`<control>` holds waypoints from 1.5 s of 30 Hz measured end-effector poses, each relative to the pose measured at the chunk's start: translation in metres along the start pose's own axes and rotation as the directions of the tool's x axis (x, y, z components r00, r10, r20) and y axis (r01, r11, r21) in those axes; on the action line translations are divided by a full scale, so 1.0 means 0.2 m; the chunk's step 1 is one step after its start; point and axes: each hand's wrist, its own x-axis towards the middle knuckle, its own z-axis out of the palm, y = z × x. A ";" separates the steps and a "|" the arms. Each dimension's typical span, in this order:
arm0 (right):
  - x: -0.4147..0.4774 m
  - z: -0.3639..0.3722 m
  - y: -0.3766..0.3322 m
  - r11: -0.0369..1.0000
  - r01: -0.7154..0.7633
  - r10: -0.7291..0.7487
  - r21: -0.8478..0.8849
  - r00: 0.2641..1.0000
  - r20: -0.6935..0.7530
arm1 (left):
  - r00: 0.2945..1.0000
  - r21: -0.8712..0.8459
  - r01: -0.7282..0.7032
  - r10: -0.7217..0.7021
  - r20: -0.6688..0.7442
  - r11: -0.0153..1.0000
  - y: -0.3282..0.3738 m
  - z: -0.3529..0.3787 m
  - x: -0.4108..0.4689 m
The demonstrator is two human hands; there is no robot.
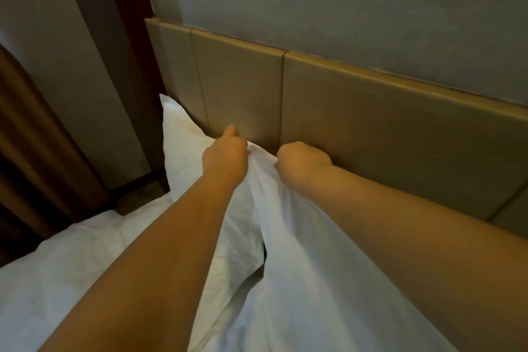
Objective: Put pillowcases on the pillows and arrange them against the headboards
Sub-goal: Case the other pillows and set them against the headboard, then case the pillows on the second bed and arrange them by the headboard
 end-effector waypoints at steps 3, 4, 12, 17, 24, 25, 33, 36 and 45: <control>-0.05 -0.01 0.00 0.999 0.011 -0.011 -0.039 1.000 0.003 | 0.994 0.094 0.033 -0.042 0.104 0.995 0.08 0.00 -0.02; -0.07 -0.01 0.01 0.999 0.014 -0.014 -0.050 1.000 0.009 | 0.985 0.120 0.060 -0.078 0.154 0.991 0.10 0.00 -0.03; -0.37 -0.08 0.11 0.999 -0.021 0.023 -0.050 0.999 0.040 | 0.986 0.195 -0.085 0.054 0.158 0.977 0.33 -0.14 -0.29; -0.86 -0.22 0.26 0.989 -0.128 0.129 -0.067 0.992 0.006 | 0.936 0.221 -0.156 0.073 0.343 0.963 0.65 -0.36 -0.65; -1.96 -0.19 0.62 0.886 -0.461 0.461 0.056 0.887 0.011 | 0.882 0.097 -0.431 0.396 0.254 0.897 1.16 -0.53 -1.58; -2.17 -0.16 0.68 0.855 -0.513 0.514 0.077 0.858 0.013 | 0.850 0.066 -0.491 0.461 0.255 0.868 1.23 -0.53 -1.76; -3.94 0.19 0.88 0.393 -0.848 0.898 0.355 0.438 0.052 | 0.326 -0.126 -0.877 0.765 0.555 0.464 1.69 -0.49 -3.51; -4.58 0.42 0.79 0.162 -0.909 0.974 0.383 0.210 0.086 | 0.075 -0.216 -0.944 0.803 0.591 0.248 1.70 -0.48 -4.23; -6.04 0.98 0.15 -0.519 -0.711 0.853 0.474 -0.461 0.243 | -0.473 -0.435 -0.866 0.692 0.546 -0.249 1.57 -0.68 -5.76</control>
